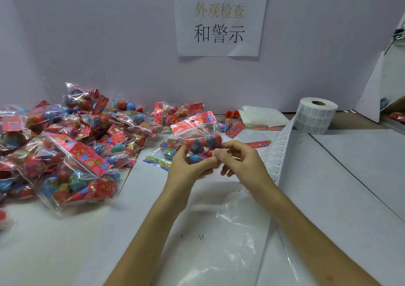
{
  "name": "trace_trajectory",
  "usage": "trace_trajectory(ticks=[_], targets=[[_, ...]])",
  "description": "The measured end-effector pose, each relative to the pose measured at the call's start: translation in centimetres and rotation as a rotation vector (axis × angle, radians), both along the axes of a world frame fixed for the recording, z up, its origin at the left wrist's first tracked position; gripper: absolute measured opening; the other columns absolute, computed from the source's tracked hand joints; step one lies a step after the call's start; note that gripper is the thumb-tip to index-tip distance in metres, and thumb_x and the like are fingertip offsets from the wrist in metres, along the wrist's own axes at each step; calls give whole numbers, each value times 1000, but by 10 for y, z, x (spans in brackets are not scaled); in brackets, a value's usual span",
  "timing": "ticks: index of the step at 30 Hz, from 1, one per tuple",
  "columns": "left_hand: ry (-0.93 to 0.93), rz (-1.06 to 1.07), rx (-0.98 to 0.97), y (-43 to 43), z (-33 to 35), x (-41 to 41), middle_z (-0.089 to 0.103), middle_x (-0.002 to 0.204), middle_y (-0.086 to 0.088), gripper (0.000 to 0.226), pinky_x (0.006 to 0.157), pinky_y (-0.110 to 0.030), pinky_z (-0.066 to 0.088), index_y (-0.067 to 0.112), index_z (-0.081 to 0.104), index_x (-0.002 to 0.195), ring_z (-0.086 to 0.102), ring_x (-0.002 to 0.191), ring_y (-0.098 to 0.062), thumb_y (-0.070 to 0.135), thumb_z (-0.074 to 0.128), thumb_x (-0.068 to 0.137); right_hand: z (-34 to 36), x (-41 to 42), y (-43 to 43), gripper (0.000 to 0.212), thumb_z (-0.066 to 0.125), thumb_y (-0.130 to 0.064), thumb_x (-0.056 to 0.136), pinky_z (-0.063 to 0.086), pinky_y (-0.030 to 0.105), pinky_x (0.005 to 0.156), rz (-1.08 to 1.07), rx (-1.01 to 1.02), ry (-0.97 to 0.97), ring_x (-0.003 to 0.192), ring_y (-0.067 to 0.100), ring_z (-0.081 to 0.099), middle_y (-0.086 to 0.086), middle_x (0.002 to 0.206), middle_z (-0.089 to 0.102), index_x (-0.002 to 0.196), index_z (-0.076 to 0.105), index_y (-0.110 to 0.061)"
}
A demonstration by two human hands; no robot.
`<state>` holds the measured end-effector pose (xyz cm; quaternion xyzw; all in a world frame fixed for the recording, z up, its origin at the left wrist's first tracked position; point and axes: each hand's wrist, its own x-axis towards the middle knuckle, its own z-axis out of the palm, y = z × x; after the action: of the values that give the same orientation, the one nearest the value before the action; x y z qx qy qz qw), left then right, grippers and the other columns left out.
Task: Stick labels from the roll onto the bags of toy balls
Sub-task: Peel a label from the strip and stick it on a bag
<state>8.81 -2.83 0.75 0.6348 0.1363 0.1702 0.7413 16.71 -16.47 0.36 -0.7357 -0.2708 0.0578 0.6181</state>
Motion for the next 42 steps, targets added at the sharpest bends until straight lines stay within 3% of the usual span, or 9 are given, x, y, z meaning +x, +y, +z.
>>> trace_trajectory(ticks=[4,7,12,18,25,30,35,38,42], targets=[[-13,8,-3,0,-1,-1,79,94,4,49,67,-21,59,25,61,123,78,87,-17,25,83,80,0,-1,0,11,66,-35,96,58,23,60,17,20,-32,62,14,70,-11,75,72,105,68,-29],[13,54,13,0,0,0,75,109,0,42,70,-26,60,29,62,121,75,94,-18,31,81,83,-1,-2,0,19,65,-37,96,57,22,60,31,18,-41,63,14,70,-10,78,73,109,69,-25],[14,133,9,0,1,-3,70,122,-6,53,76,-27,61,18,60,134,72,105,-24,31,79,87,-1,-4,1,17,65,-34,97,55,24,60,74,31,-66,62,15,68,-5,81,74,111,70,-26],[19,152,-5,0,4,-4,69,125,-11,52,97,-45,59,15,60,134,69,111,-29,31,77,88,1,-4,1,16,62,-25,101,55,28,61,119,44,-30,64,15,67,-3,81,73,115,69,-24],[-2,161,6,-3,3,-2,71,120,-7,48,101,-44,57,17,63,130,69,113,-27,28,80,86,2,-7,0,20,76,-26,90,54,20,60,95,37,-67,68,11,70,-3,86,74,106,66,-34],[-19,160,4,-2,2,-2,74,110,0,33,93,-36,59,28,67,114,72,104,-21,30,81,84,2,-6,0,17,73,-24,93,53,21,60,122,51,-54,67,10,69,-5,86,74,109,68,-26],[-2,170,10,-4,4,-2,71,121,-6,51,101,-44,56,19,63,131,70,111,-25,32,80,85,2,-6,0,15,66,-28,98,53,22,60,90,51,-53,63,13,68,-1,82,74,110,69,-22],[5,177,-10,-3,5,-4,70,124,-8,52,103,-47,55,17,61,134,69,113,-28,31,78,87,3,-6,-1,13,62,-24,100,56,29,63,137,43,-54,64,17,68,1,87,74,112,67,-28],[0,171,-14,-2,5,-5,71,123,-10,49,103,-48,55,15,62,132,69,113,-29,30,77,88,4,-6,-1,18,58,-17,103,56,35,66,166,38,-30,65,20,67,8,93,73,119,67,-20]])
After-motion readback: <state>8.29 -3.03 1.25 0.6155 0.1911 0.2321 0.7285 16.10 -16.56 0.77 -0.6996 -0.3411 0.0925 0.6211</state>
